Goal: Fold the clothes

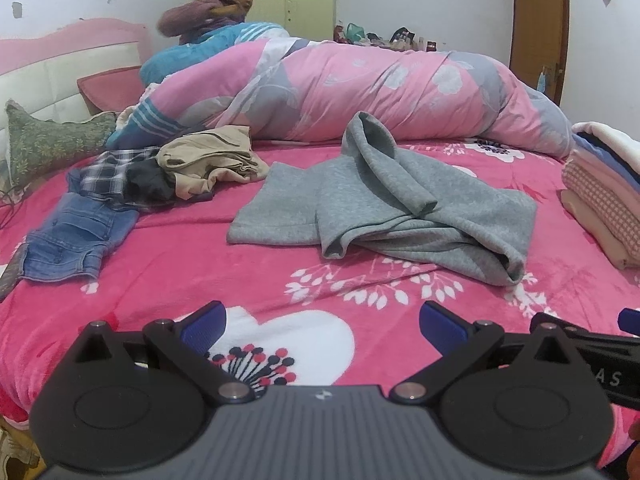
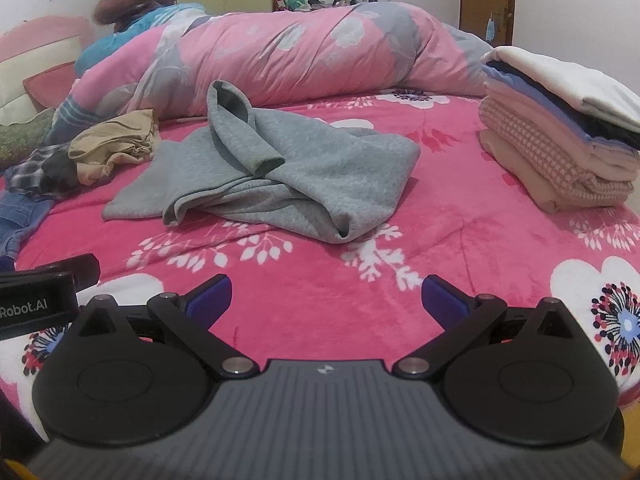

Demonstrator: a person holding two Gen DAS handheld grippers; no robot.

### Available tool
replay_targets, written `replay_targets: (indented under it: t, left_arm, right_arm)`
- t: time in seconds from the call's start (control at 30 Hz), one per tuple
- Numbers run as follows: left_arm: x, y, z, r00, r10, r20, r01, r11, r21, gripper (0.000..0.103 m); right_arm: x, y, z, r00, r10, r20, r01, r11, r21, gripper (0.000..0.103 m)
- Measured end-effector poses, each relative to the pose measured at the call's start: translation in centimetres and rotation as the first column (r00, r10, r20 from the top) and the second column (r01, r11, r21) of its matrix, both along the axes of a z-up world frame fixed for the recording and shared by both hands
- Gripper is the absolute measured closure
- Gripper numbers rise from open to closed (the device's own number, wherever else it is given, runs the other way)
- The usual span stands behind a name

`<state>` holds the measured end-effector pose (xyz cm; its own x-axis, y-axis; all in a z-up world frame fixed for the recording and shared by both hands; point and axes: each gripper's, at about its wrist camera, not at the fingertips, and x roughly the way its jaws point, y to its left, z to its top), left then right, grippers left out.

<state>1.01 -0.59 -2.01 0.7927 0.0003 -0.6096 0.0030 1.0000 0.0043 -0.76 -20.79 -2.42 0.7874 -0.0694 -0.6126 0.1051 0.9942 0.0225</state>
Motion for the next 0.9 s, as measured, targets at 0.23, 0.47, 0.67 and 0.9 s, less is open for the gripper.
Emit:
replay_targets:
  t: [0.23,0.47,0.67,0.9]
  left_arm:
    - [0.5,-0.2,-0.2,1.000,-0.004,-0.007,0.004,1.000,0.002,0.000]
    - [1.1,-0.1,-0.3,1.000,-0.008,-0.016,0.008,1.000,-0.002,0.000]
    - [1.6,-0.1,-0.4,1.000,-0.007,-0.021,0.007,1.000,0.000,0.000]
    - [3.1,0.5,-2.0,0.999,-0.015,-0.048,0.014,0.999,-0.035,0.000]
  right_arm:
    - [0.4,0.2,0.0,1.000,0.004,0.000,-0.004,1.000,-0.012,0.001]
    - [1.0,0.2,0.1,1.000,0.006,-0.007,-0.006,1.000,-0.014,0.001]
    - [1.7,0.4,0.1,1.000,0.011,-0.010,-0.011,1.000,-0.017,0.001]
    - [2.4,-0.1,-1.1,0.998,0.057,-0.005,-0.057,0.998,0.014,0.001]
